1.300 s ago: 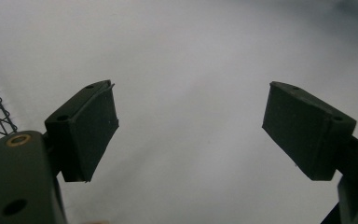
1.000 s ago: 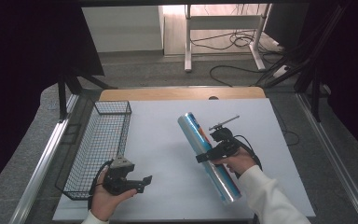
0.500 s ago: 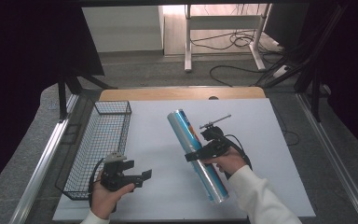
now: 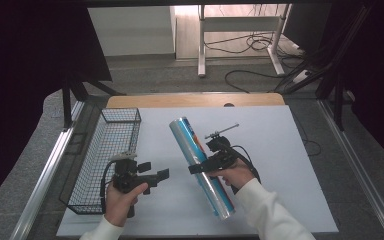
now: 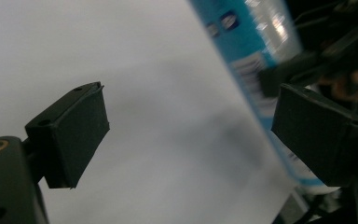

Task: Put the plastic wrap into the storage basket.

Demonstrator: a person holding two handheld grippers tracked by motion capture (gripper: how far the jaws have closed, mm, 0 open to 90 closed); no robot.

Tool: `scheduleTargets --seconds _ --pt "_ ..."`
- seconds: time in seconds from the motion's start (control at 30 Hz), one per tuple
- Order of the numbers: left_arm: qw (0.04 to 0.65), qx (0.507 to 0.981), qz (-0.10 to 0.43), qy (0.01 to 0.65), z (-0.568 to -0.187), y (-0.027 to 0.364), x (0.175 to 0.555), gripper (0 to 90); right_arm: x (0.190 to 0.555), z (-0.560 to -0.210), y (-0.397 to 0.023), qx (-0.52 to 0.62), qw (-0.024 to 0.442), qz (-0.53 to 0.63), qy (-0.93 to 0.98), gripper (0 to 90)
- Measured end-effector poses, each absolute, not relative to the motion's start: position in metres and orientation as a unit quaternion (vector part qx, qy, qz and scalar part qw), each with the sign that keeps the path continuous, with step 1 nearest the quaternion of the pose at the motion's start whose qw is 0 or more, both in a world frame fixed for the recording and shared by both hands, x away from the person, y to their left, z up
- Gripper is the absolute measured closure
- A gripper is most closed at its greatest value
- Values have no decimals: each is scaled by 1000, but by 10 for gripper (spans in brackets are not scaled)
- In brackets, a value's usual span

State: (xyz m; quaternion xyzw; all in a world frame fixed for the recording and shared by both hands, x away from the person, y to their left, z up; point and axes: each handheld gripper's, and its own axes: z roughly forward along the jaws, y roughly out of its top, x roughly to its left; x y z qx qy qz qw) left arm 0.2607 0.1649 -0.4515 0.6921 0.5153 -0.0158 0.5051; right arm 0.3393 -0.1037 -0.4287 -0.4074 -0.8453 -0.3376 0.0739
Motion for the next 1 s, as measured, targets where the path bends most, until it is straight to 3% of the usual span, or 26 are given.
scheduleTargets --seconds 0.4,0.83,1.0 --pt "557 638 -94 523 -447 156 298 106 333 -426 -89 -389 74 -372 -839 320" --pt "561 627 -144 521 -450 144 317 119 328 -425 -69 -388 69 -400 -827 320" --pt "570 621 -159 513 -453 144 321 199 325 -424 -62 -385 62 -408 -826 320"
